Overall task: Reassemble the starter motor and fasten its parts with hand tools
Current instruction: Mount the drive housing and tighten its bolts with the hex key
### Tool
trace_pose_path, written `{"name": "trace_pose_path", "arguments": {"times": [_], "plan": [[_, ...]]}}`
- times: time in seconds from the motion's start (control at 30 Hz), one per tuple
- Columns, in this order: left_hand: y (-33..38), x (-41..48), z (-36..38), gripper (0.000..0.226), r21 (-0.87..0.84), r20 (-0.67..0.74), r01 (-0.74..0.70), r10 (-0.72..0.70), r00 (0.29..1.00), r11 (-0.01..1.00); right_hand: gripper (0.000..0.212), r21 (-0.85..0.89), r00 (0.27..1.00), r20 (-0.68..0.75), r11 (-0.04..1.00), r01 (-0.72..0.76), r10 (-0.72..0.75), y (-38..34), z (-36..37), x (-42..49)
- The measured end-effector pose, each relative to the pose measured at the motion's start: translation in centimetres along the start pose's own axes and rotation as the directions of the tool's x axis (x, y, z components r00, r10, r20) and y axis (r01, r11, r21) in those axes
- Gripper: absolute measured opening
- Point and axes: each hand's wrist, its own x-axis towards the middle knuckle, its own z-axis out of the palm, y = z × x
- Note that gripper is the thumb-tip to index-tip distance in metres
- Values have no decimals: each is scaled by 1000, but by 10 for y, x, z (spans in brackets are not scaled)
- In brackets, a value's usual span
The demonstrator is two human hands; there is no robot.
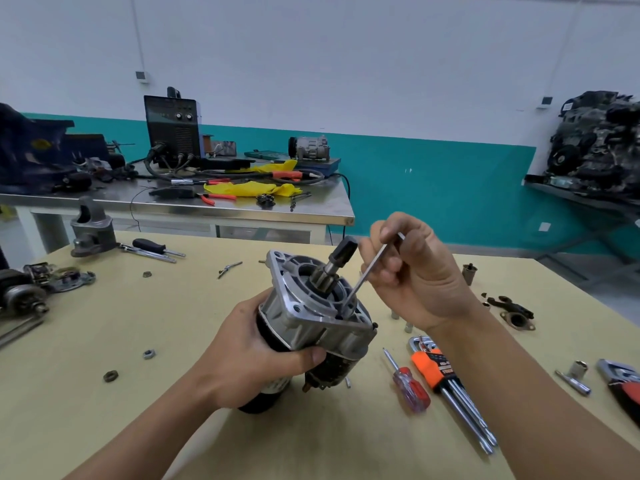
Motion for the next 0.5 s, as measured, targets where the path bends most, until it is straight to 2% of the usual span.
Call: {"name": "trace_pose_path", "arguments": {"times": [0.33,0.43,0.5], "plan": [[1,-1,-3,49,-7,31,-4,4,1000,1000,35,-95,996,-7,991,92,-93,2,14,1],[0,-2,-5,52,-16,30,-7,7,1000,1000,29,-191,995,45,977,93,-85,-5,14,-2],[0,-3,-5,51,-17,20,-11,12,1000,1000,23,-276,993,111,959,59,-29,-13,13,-6]]}}
